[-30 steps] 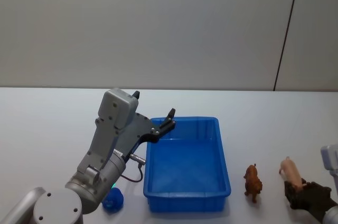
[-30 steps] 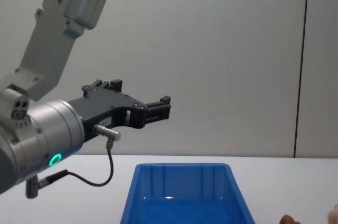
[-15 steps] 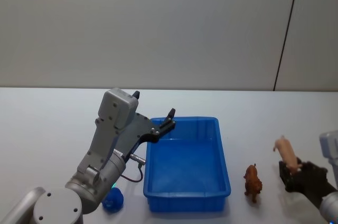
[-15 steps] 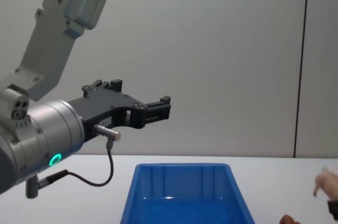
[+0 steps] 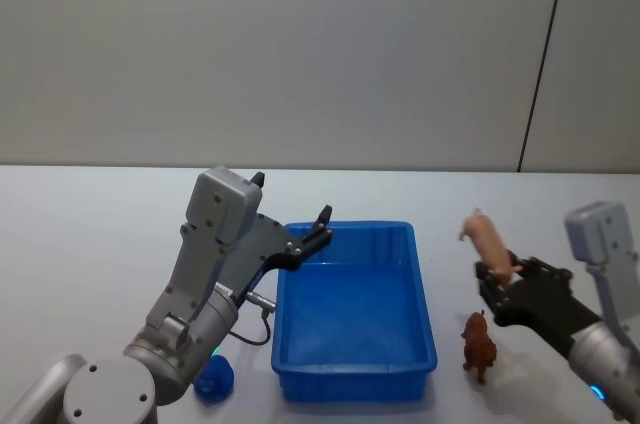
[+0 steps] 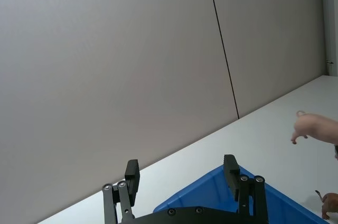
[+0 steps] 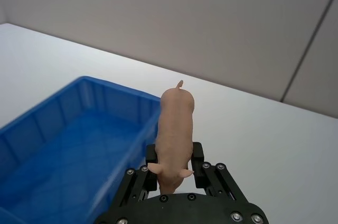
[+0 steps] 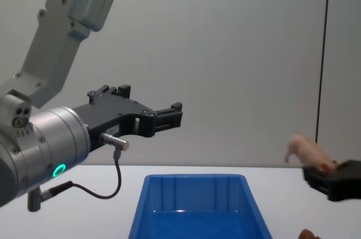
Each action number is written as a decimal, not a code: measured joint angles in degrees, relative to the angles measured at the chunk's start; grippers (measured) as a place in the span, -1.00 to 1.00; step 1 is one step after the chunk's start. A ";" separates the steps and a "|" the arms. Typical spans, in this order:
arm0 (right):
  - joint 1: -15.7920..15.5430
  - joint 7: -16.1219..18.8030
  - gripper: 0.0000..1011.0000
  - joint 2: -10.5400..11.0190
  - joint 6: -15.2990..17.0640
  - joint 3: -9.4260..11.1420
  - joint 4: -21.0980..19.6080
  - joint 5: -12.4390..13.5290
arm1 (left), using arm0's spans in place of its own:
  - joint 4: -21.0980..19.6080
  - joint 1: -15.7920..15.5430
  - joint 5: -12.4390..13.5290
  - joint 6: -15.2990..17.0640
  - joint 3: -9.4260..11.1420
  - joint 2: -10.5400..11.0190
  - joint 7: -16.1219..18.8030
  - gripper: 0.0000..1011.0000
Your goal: Pick up the two dolls from the table and place them into the box.
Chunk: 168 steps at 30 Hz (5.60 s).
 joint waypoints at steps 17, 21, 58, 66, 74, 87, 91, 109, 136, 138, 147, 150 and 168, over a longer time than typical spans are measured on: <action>6.51 9.86 -0.29 -5.68 4.65 -4.69 2.60 -6.42 | 0.00 0.00 0.00 0.00 0.00 0.00 0.00 0.98; 8.37 11.07 -0.10 -7.36 5.72 -5.81 5.10 -8.17 | 0.00 0.00 0.00 0.00 0.00 0.00 0.00 0.98; 0.97 2.07 0.98 -3.36 6.08 -4.17 -0.57 -2.13 | 0.00 0.00 0.00 0.00 0.00 0.00 0.00 0.98; -1.98 0.16 0.98 -1.28 6.21 -3.19 -2.69 -0.63 | 0.00 0.00 0.00 0.00 0.00 0.00 0.00 0.98; -3.95 -1.07 0.98 0.17 6.83 -2.51 -3.72 0.52 | 0.00 0.00 0.00 0.00 0.00 0.00 0.00 0.98; -4.37 -0.72 0.98 0.51 8.16 -2.16 -2.11 1.23 | 0.00 0.00 0.00 0.00 0.00 0.00 -0.01 0.98; -4.11 -0.59 0.98 0.27 8.33 -2.23 -1.15 1.22 | 0.00 0.00 0.00 0.00 0.00 0.00 -0.01 0.98; -2.53 -1.81 0.49 -1.30 9.06 -2.64 2.60 0.15 | 0.00 0.00 0.00 0.00 0.00 0.00 0.00 0.98; -2.57 -3.60 -0.16 -1.51 3.77 -2.49 -1.05 -2.24 | 0.00 0.00 0.00 0.00 0.00 0.00 0.00 0.98; -2.45 -3.13 -0.16 -1.53 3.26 -2.49 -1.61 -2.47 | 0.00 0.00 0.00 0.00 0.00 0.00 -0.01 0.98; -0.61 1.05 -0.16 -2.61 1.59 -3.31 -4.29 -3.98 | 0.00 0.00 0.00 0.00 0.00 0.00 -0.01 0.98; 0.01 2.31 -0.16 -3.20 1.55 -3.74 -4.48 -4.41 | 0.00 0.00 0.00 0.00 0.00 0.00 0.00 0.98; 6.73 7.93 0.36 -9.12 4.02 -7.05 2.93 -9.10 | 0.00 0.00 0.00 0.00 0.00 0.00 0.00 0.98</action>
